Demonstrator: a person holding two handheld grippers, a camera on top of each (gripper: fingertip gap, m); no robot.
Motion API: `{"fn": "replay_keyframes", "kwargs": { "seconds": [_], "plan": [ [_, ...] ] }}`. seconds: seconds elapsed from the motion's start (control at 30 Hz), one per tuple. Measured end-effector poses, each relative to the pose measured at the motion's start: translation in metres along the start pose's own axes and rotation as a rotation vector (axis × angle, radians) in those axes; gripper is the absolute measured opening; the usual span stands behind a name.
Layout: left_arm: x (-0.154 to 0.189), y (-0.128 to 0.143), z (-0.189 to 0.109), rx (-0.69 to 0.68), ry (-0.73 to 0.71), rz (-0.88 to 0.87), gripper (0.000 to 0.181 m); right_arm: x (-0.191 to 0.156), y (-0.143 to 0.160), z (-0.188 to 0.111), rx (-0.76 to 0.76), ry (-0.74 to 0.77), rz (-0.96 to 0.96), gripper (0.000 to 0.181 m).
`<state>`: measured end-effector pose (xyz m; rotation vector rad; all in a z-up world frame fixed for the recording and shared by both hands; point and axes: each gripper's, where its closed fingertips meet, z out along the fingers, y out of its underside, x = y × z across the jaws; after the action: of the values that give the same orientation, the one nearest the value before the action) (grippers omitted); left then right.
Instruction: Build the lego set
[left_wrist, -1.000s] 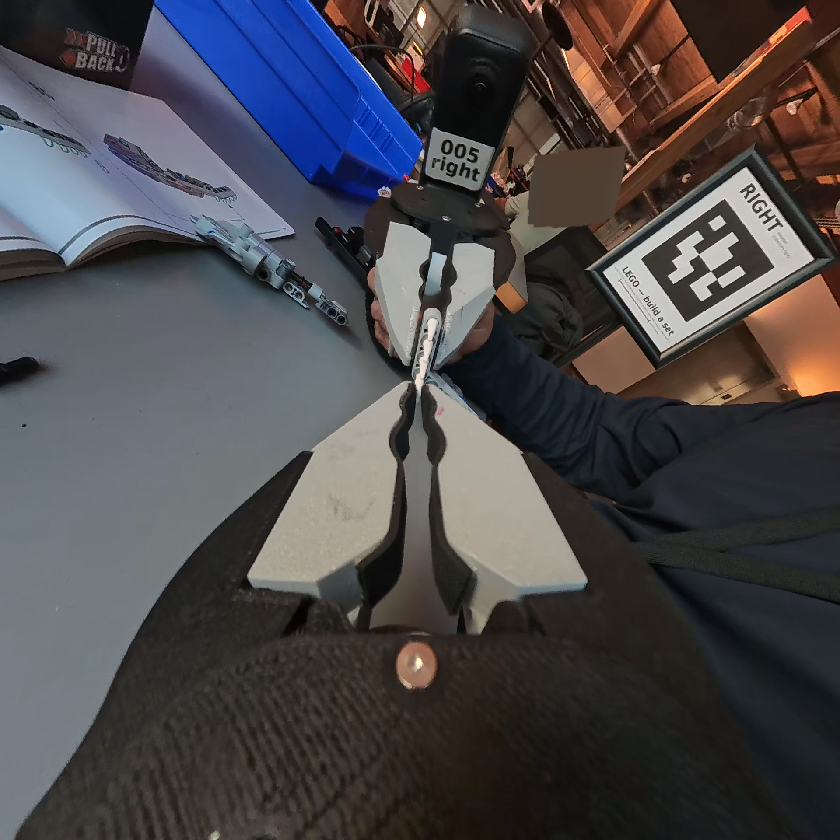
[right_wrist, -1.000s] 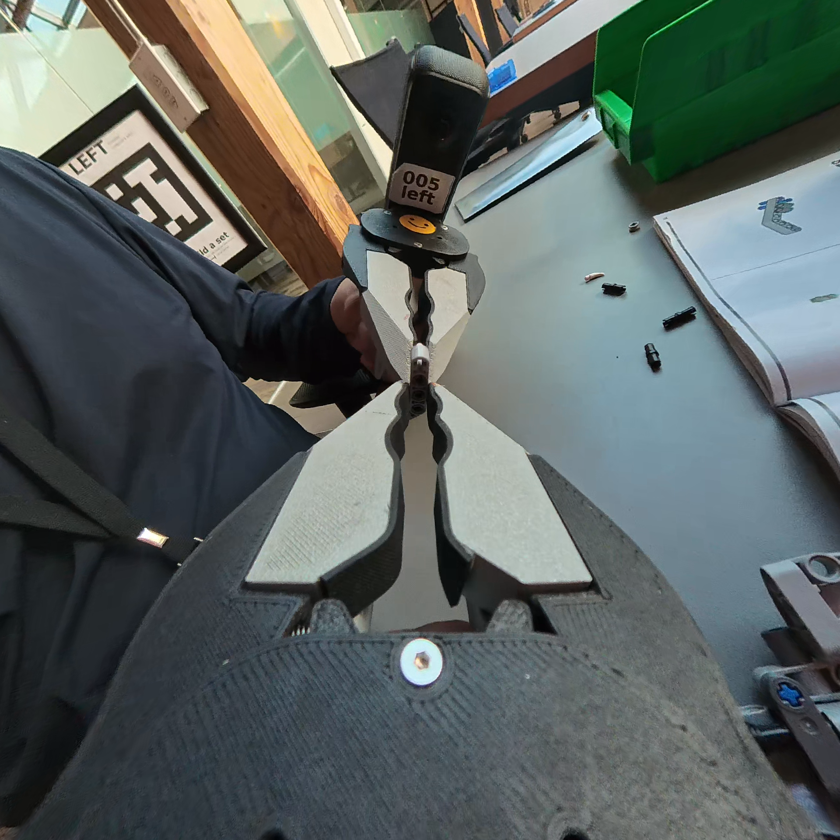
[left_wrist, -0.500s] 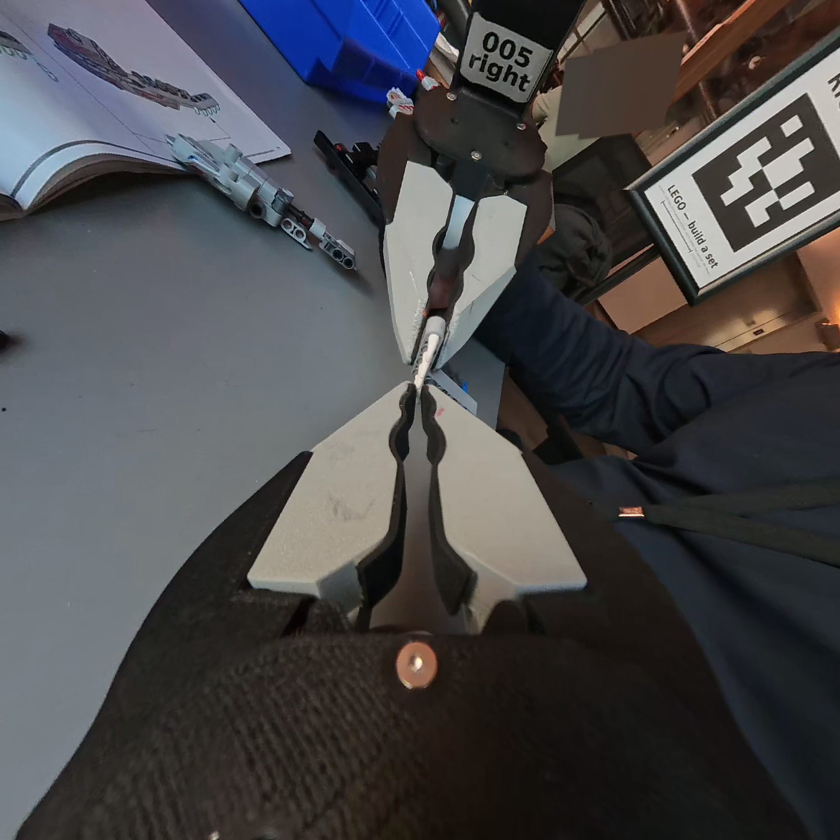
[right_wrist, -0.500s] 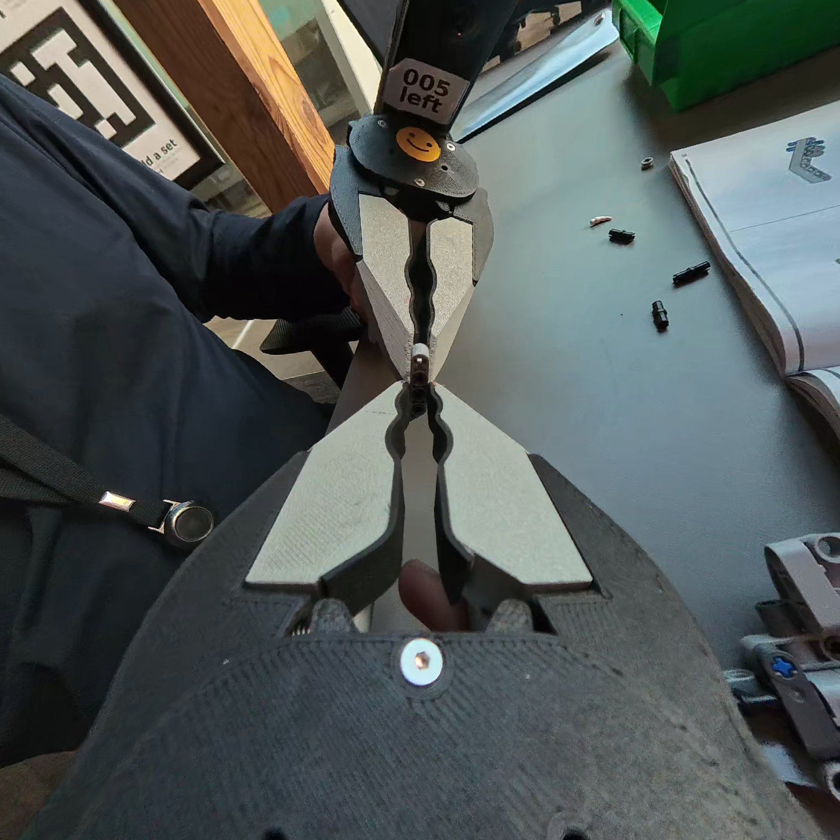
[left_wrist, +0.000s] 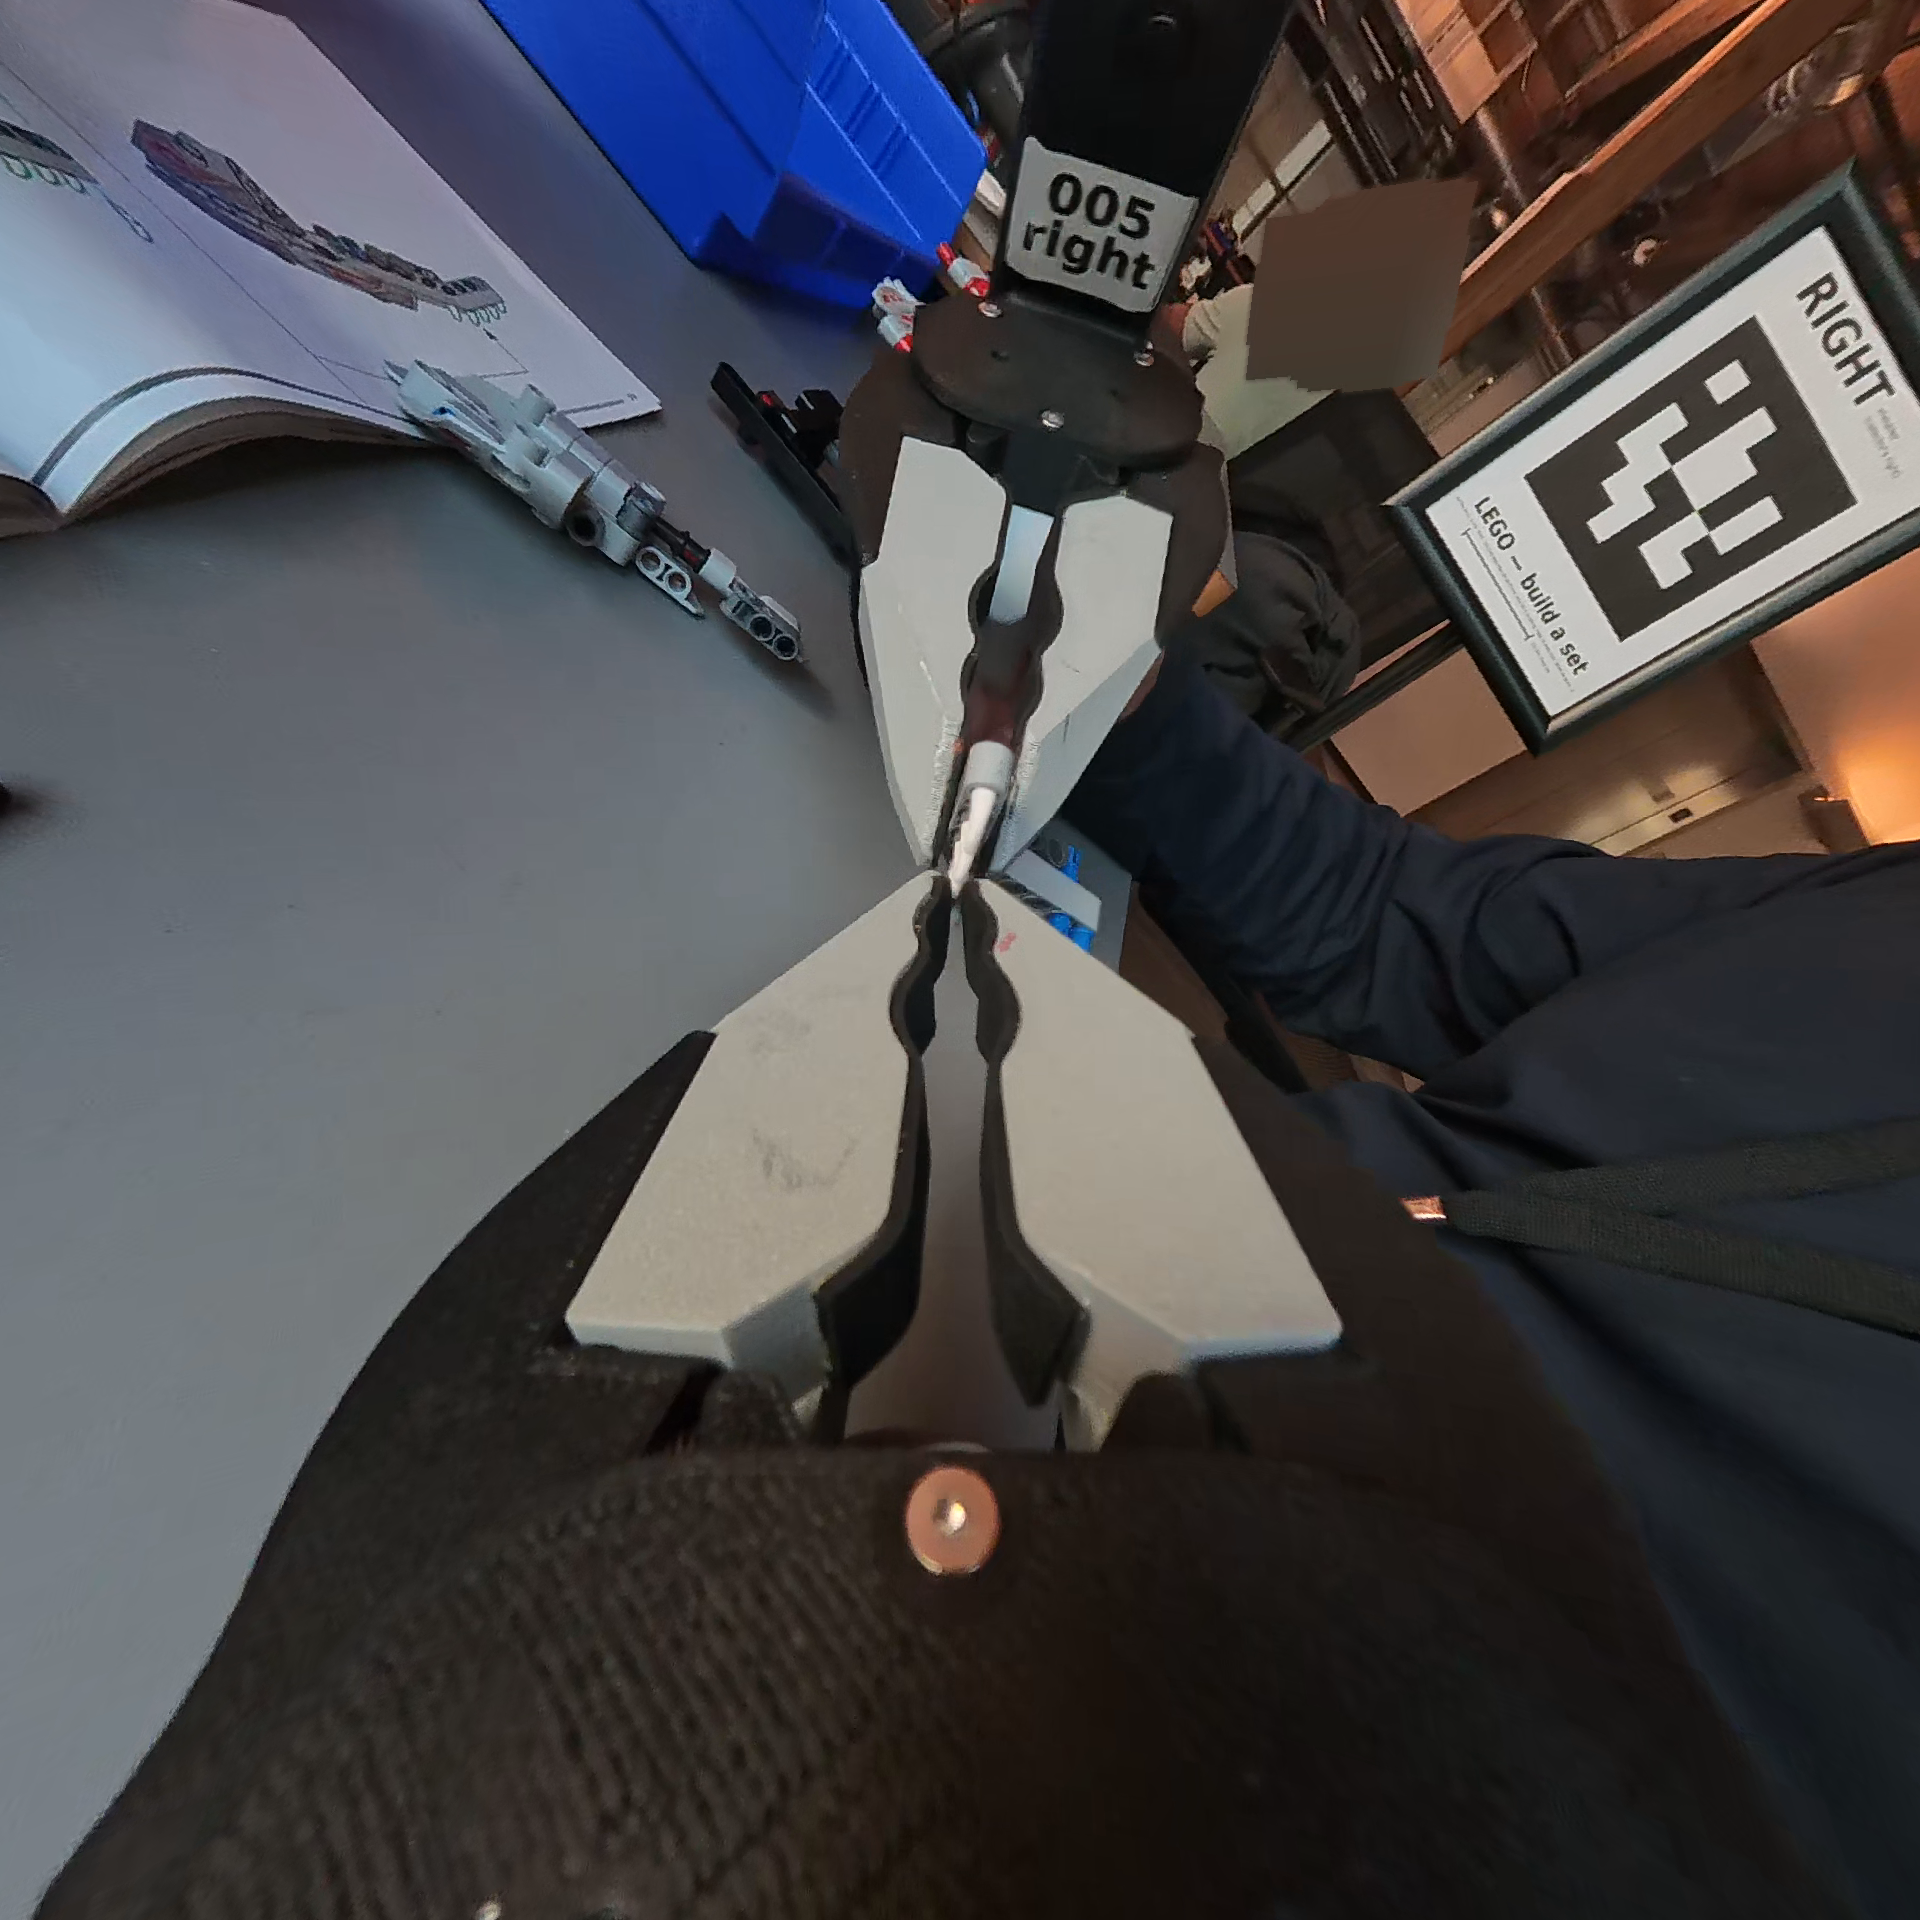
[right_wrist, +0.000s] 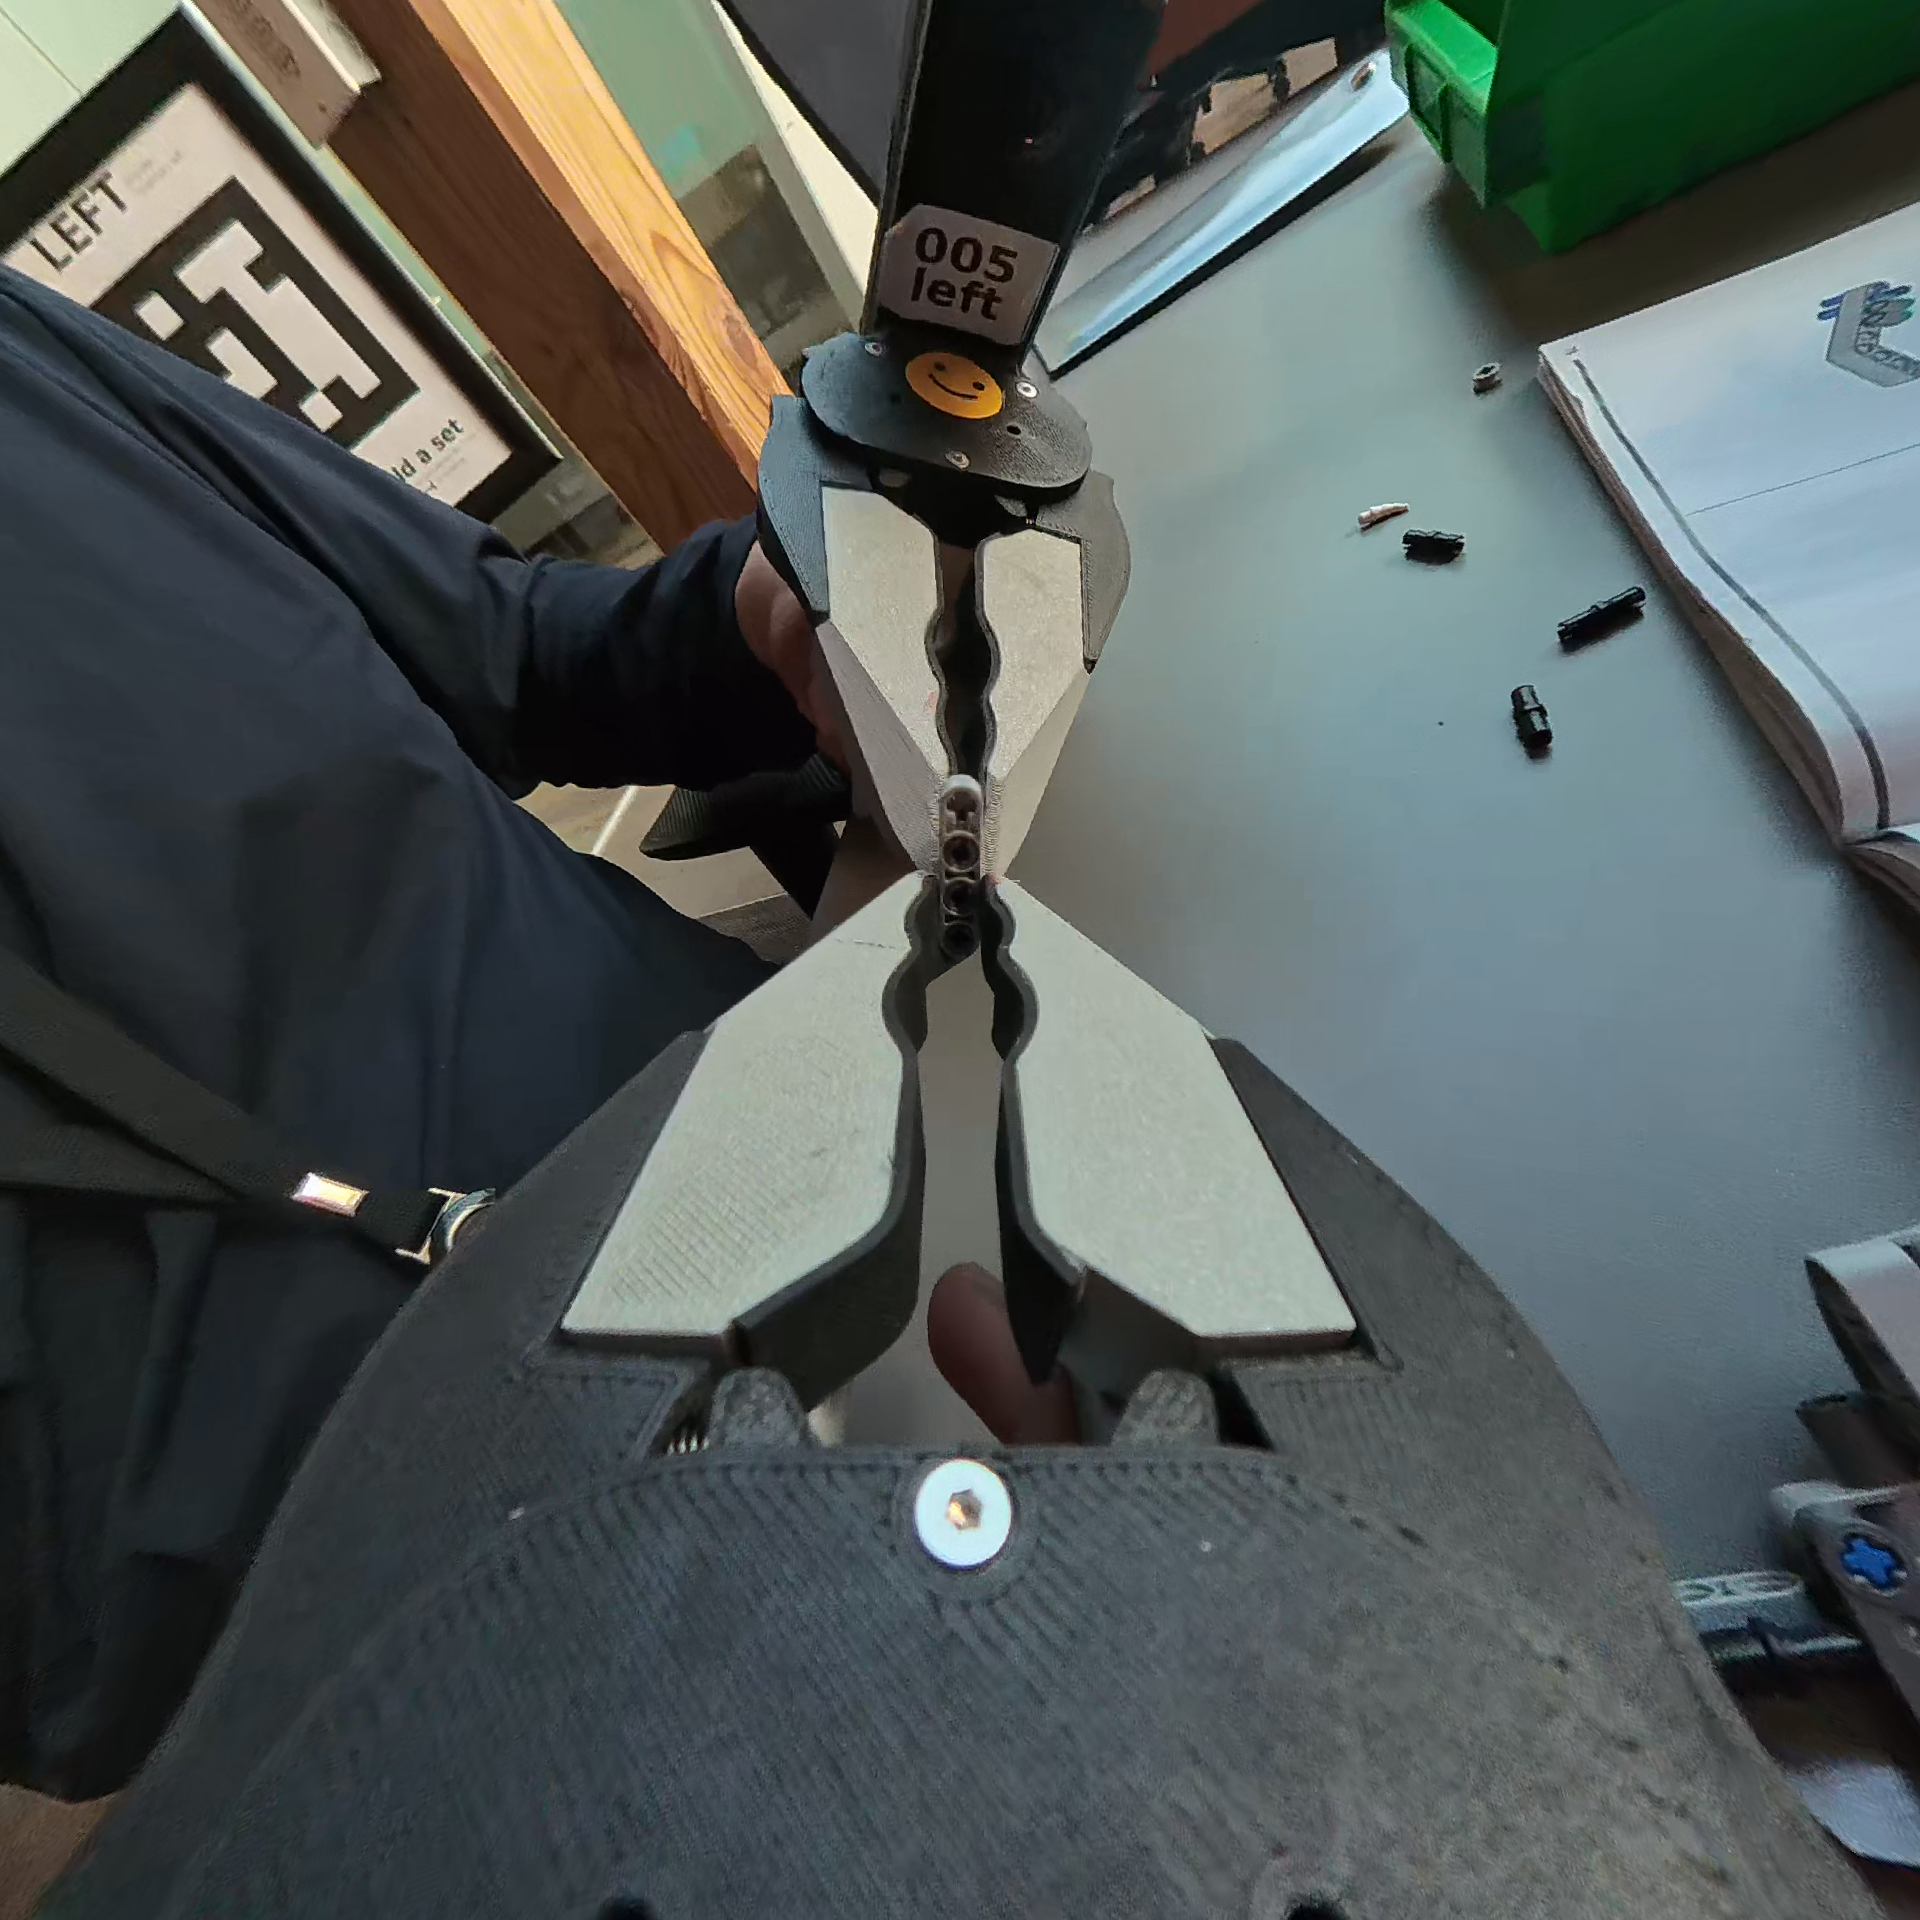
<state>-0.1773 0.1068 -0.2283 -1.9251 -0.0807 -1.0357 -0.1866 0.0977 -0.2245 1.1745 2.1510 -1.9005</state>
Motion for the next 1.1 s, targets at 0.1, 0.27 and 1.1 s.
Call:
{"fn": "replay_keyframes", "kwargs": {
  "seconds": [0.1,0.27,1.1],
  "plan": [
    [0.0,-0.004,-0.002,0.033,0.005,-0.007,0.0,0.0,-0.004,-0.001,0.024,0.002,0.0,0.004],
    [0.003,-0.01,-0.004,0.084,0.026,-0.016,0.0,0.0,-0.014,-0.004,0.093,-0.029,0.042,0.005],
    [-0.02,0.006,-0.038,0.003,-0.155,0.034,0.0,0.011,-0.013,0.025,-0.04,0.083,-0.036,0.005]
  ]
}}
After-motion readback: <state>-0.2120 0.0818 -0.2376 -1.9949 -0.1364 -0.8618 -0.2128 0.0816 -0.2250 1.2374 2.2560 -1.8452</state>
